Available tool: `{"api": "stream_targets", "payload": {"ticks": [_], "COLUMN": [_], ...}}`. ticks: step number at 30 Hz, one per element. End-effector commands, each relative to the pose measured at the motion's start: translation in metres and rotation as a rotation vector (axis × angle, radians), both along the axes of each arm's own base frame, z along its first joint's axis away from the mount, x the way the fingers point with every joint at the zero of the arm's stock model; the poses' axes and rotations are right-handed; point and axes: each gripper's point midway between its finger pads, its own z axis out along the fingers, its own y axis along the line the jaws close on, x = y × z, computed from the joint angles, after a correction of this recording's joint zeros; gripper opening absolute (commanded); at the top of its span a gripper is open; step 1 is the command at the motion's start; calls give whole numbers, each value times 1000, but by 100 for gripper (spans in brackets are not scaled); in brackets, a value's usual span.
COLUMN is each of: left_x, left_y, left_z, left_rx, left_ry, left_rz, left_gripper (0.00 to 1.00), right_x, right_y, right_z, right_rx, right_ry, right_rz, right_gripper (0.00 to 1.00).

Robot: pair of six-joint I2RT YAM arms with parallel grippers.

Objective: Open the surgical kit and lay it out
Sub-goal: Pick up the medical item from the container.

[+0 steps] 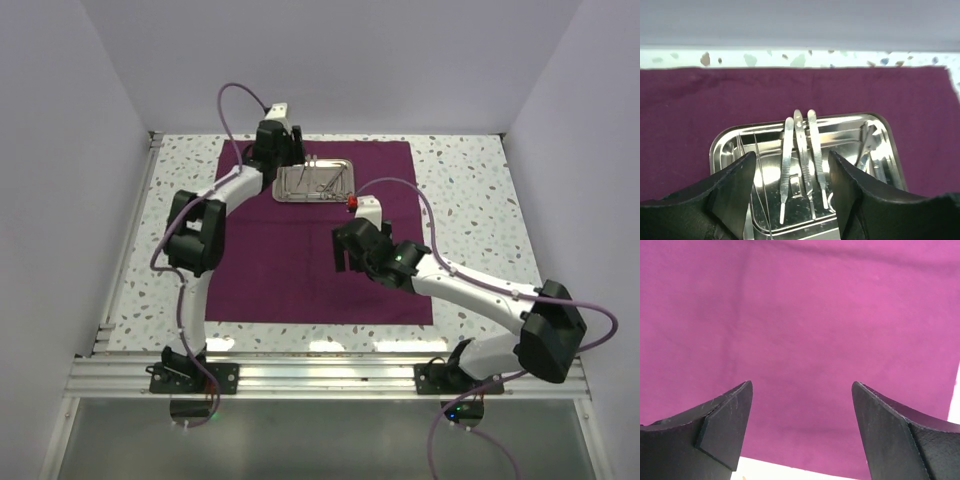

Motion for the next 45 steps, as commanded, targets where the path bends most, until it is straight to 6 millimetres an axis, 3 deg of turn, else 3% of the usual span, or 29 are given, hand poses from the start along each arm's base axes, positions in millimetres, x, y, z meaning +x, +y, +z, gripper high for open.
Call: {"api": "stream_targets", "payload": {"ticks": [1, 2, 4, 9, 16, 28, 32, 35, 38, 43, 45], "left_x": [10, 12, 15, 23, 25, 24, 22, 20, 21, 23, 25], "left_y": [-10, -10, -12, -15, -20, -21, -22, -21, -19, -19, -18], "left_z": [-30, -46, -58, -66, -94, -108, -116, -124, -123, -120, -119], "left_rx": [74, 86, 99, 114, 164, 264, 257, 258, 262, 261, 257], "left_ry": [61, 81, 89, 81, 127, 129, 147, 168, 164, 156, 153], "left_rz": [-45, -43, -51, -55, -52, 3, -3, 2, 14, 20, 32], "left_gripper": [63, 63, 62, 62, 63, 60, 50, 35, 22, 11, 2], "right_x": [-1, -6, -13, -21, -22, -19, -18, -17, -18, -17, -17], "right_y": [-22, -27, -34, -49, -59, -68, -70, -71, -71, -72, -72], "right_z": [33, 26, 33, 35, 41, 33, 31, 29, 28, 25, 25], "right_rx": [58, 52, 97, 91, 64, 34, 30, 25, 23, 21, 18], "right_ry": [-99, -89, -107, -121, -144, -142, -141, -138, -135, -134, -132], "right_rz": [-63, -62, -67, -71, -79, -90, -95, -99, -98, -103, -104], "right_gripper": [84, 84, 84, 84, 84, 84, 84, 84, 84, 83, 83]}}
